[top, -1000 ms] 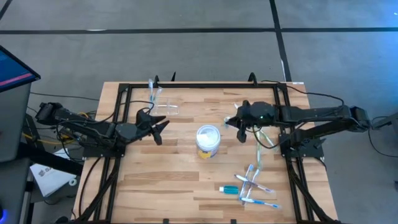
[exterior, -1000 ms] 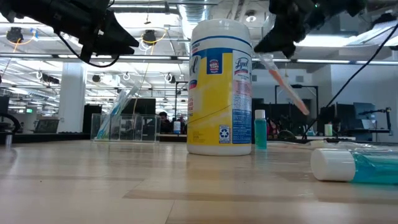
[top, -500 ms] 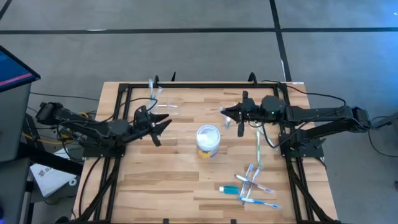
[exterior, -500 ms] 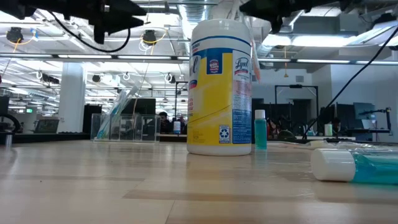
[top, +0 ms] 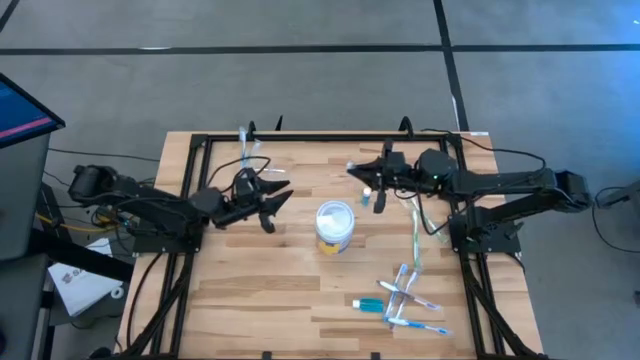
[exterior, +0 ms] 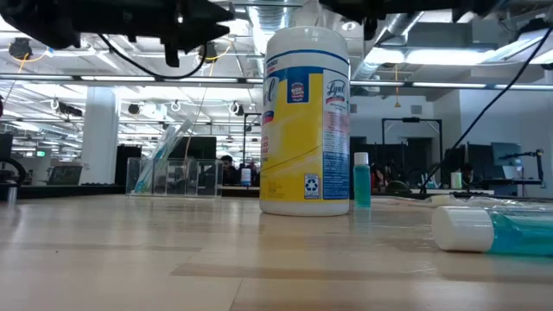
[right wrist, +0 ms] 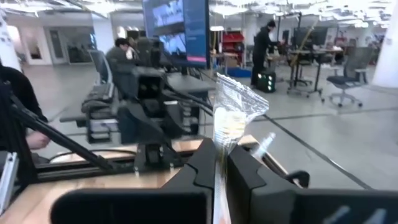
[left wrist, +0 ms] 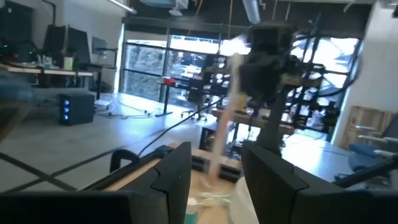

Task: Pick & Place toothbrushing station
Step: Put the bottom orange toothbrush into the transparent organizer

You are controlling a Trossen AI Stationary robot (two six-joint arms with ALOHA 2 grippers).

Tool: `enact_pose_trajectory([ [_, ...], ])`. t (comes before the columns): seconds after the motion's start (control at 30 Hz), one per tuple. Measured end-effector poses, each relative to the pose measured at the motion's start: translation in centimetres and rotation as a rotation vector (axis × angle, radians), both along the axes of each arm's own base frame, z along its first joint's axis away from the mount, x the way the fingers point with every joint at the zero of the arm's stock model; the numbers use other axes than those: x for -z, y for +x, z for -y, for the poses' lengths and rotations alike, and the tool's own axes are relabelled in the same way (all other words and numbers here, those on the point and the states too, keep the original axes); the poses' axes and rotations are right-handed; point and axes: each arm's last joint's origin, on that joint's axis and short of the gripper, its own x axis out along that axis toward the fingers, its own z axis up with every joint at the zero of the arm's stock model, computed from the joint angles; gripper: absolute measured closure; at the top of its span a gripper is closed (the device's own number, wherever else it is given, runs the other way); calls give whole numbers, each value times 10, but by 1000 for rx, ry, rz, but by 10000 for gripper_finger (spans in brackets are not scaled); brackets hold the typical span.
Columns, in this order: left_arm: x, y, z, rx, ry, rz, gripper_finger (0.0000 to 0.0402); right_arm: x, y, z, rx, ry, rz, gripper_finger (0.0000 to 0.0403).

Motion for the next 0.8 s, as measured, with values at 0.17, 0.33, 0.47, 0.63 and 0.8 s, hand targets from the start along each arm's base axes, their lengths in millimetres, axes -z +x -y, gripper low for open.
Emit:
enact_pose_trajectory([
  [0.17,3,8,-8,5,7,48,266,1,12,1,-13,-16,34,395],
  [0.33,-1,24,-13,53,28,60,266,-7,35,3,-46,-31,41,399],
  [0.47,-1,36,-15,38,54,35,266,-10,55,3,-94,-30,33,394],
  [0.63,0,40,-15,28,100,7,266,-10,76,3,-156,-29,23,398],
  [0.8,0,40,-15,43,105,5,266,-10,93,2,-179,-27,17,395],
])
